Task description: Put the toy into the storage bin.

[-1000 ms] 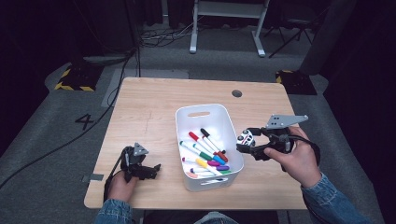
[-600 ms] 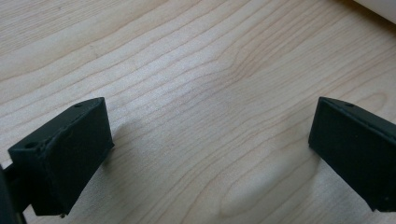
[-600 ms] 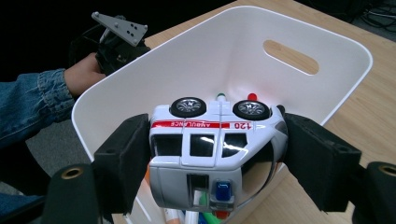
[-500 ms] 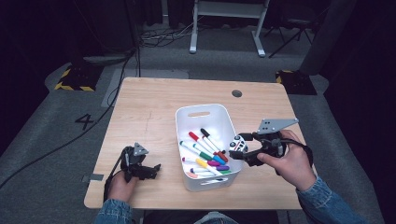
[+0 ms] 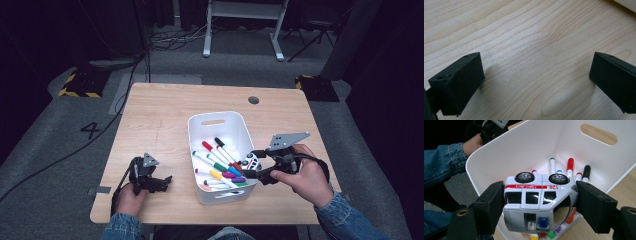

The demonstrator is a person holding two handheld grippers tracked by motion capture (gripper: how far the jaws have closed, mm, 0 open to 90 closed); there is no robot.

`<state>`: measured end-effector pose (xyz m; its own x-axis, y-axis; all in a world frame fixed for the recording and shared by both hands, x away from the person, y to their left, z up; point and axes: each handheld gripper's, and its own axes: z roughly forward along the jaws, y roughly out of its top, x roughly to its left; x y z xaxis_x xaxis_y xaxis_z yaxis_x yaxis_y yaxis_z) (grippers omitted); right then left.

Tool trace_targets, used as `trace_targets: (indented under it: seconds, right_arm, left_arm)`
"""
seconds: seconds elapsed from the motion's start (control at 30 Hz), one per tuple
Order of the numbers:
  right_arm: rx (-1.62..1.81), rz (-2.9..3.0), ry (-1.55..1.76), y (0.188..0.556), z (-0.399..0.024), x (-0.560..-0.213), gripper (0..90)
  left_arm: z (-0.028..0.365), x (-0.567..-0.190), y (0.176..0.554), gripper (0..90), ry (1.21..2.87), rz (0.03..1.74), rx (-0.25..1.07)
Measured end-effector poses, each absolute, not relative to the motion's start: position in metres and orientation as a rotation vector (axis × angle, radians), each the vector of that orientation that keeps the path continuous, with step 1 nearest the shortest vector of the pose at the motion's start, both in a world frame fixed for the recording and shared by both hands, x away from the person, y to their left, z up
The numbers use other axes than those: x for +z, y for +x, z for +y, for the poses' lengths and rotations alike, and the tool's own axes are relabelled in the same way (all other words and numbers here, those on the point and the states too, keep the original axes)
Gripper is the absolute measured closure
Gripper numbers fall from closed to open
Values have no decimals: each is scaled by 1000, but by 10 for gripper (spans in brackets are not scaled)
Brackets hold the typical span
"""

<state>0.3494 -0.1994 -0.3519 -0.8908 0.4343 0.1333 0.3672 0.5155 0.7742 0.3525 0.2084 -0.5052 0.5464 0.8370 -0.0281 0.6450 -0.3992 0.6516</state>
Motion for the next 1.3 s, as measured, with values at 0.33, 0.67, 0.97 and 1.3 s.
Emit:
trace_targets:
  seconds: [0.33, 0.67, 0.97, 1.3]
  right_arm:
    - [1237, 2719, 678, 350, -191, -360, 253]
    - [1111, 2770, 642, 353, -179, -363, 253]
    - [969, 2840, 616, 358, -166, -366, 253]
    - [902, 2860, 605, 360, -158, -370, 251]
  left_arm:
    - [208, -505, 352, 0, 2170, 1191, 412]
    - [208, -505, 352, 0, 2170, 1189, 406]
    - [208, -505, 352, 0, 2169, 1189, 406]
    - [208, -505, 352, 0, 2169, 1191, 412]
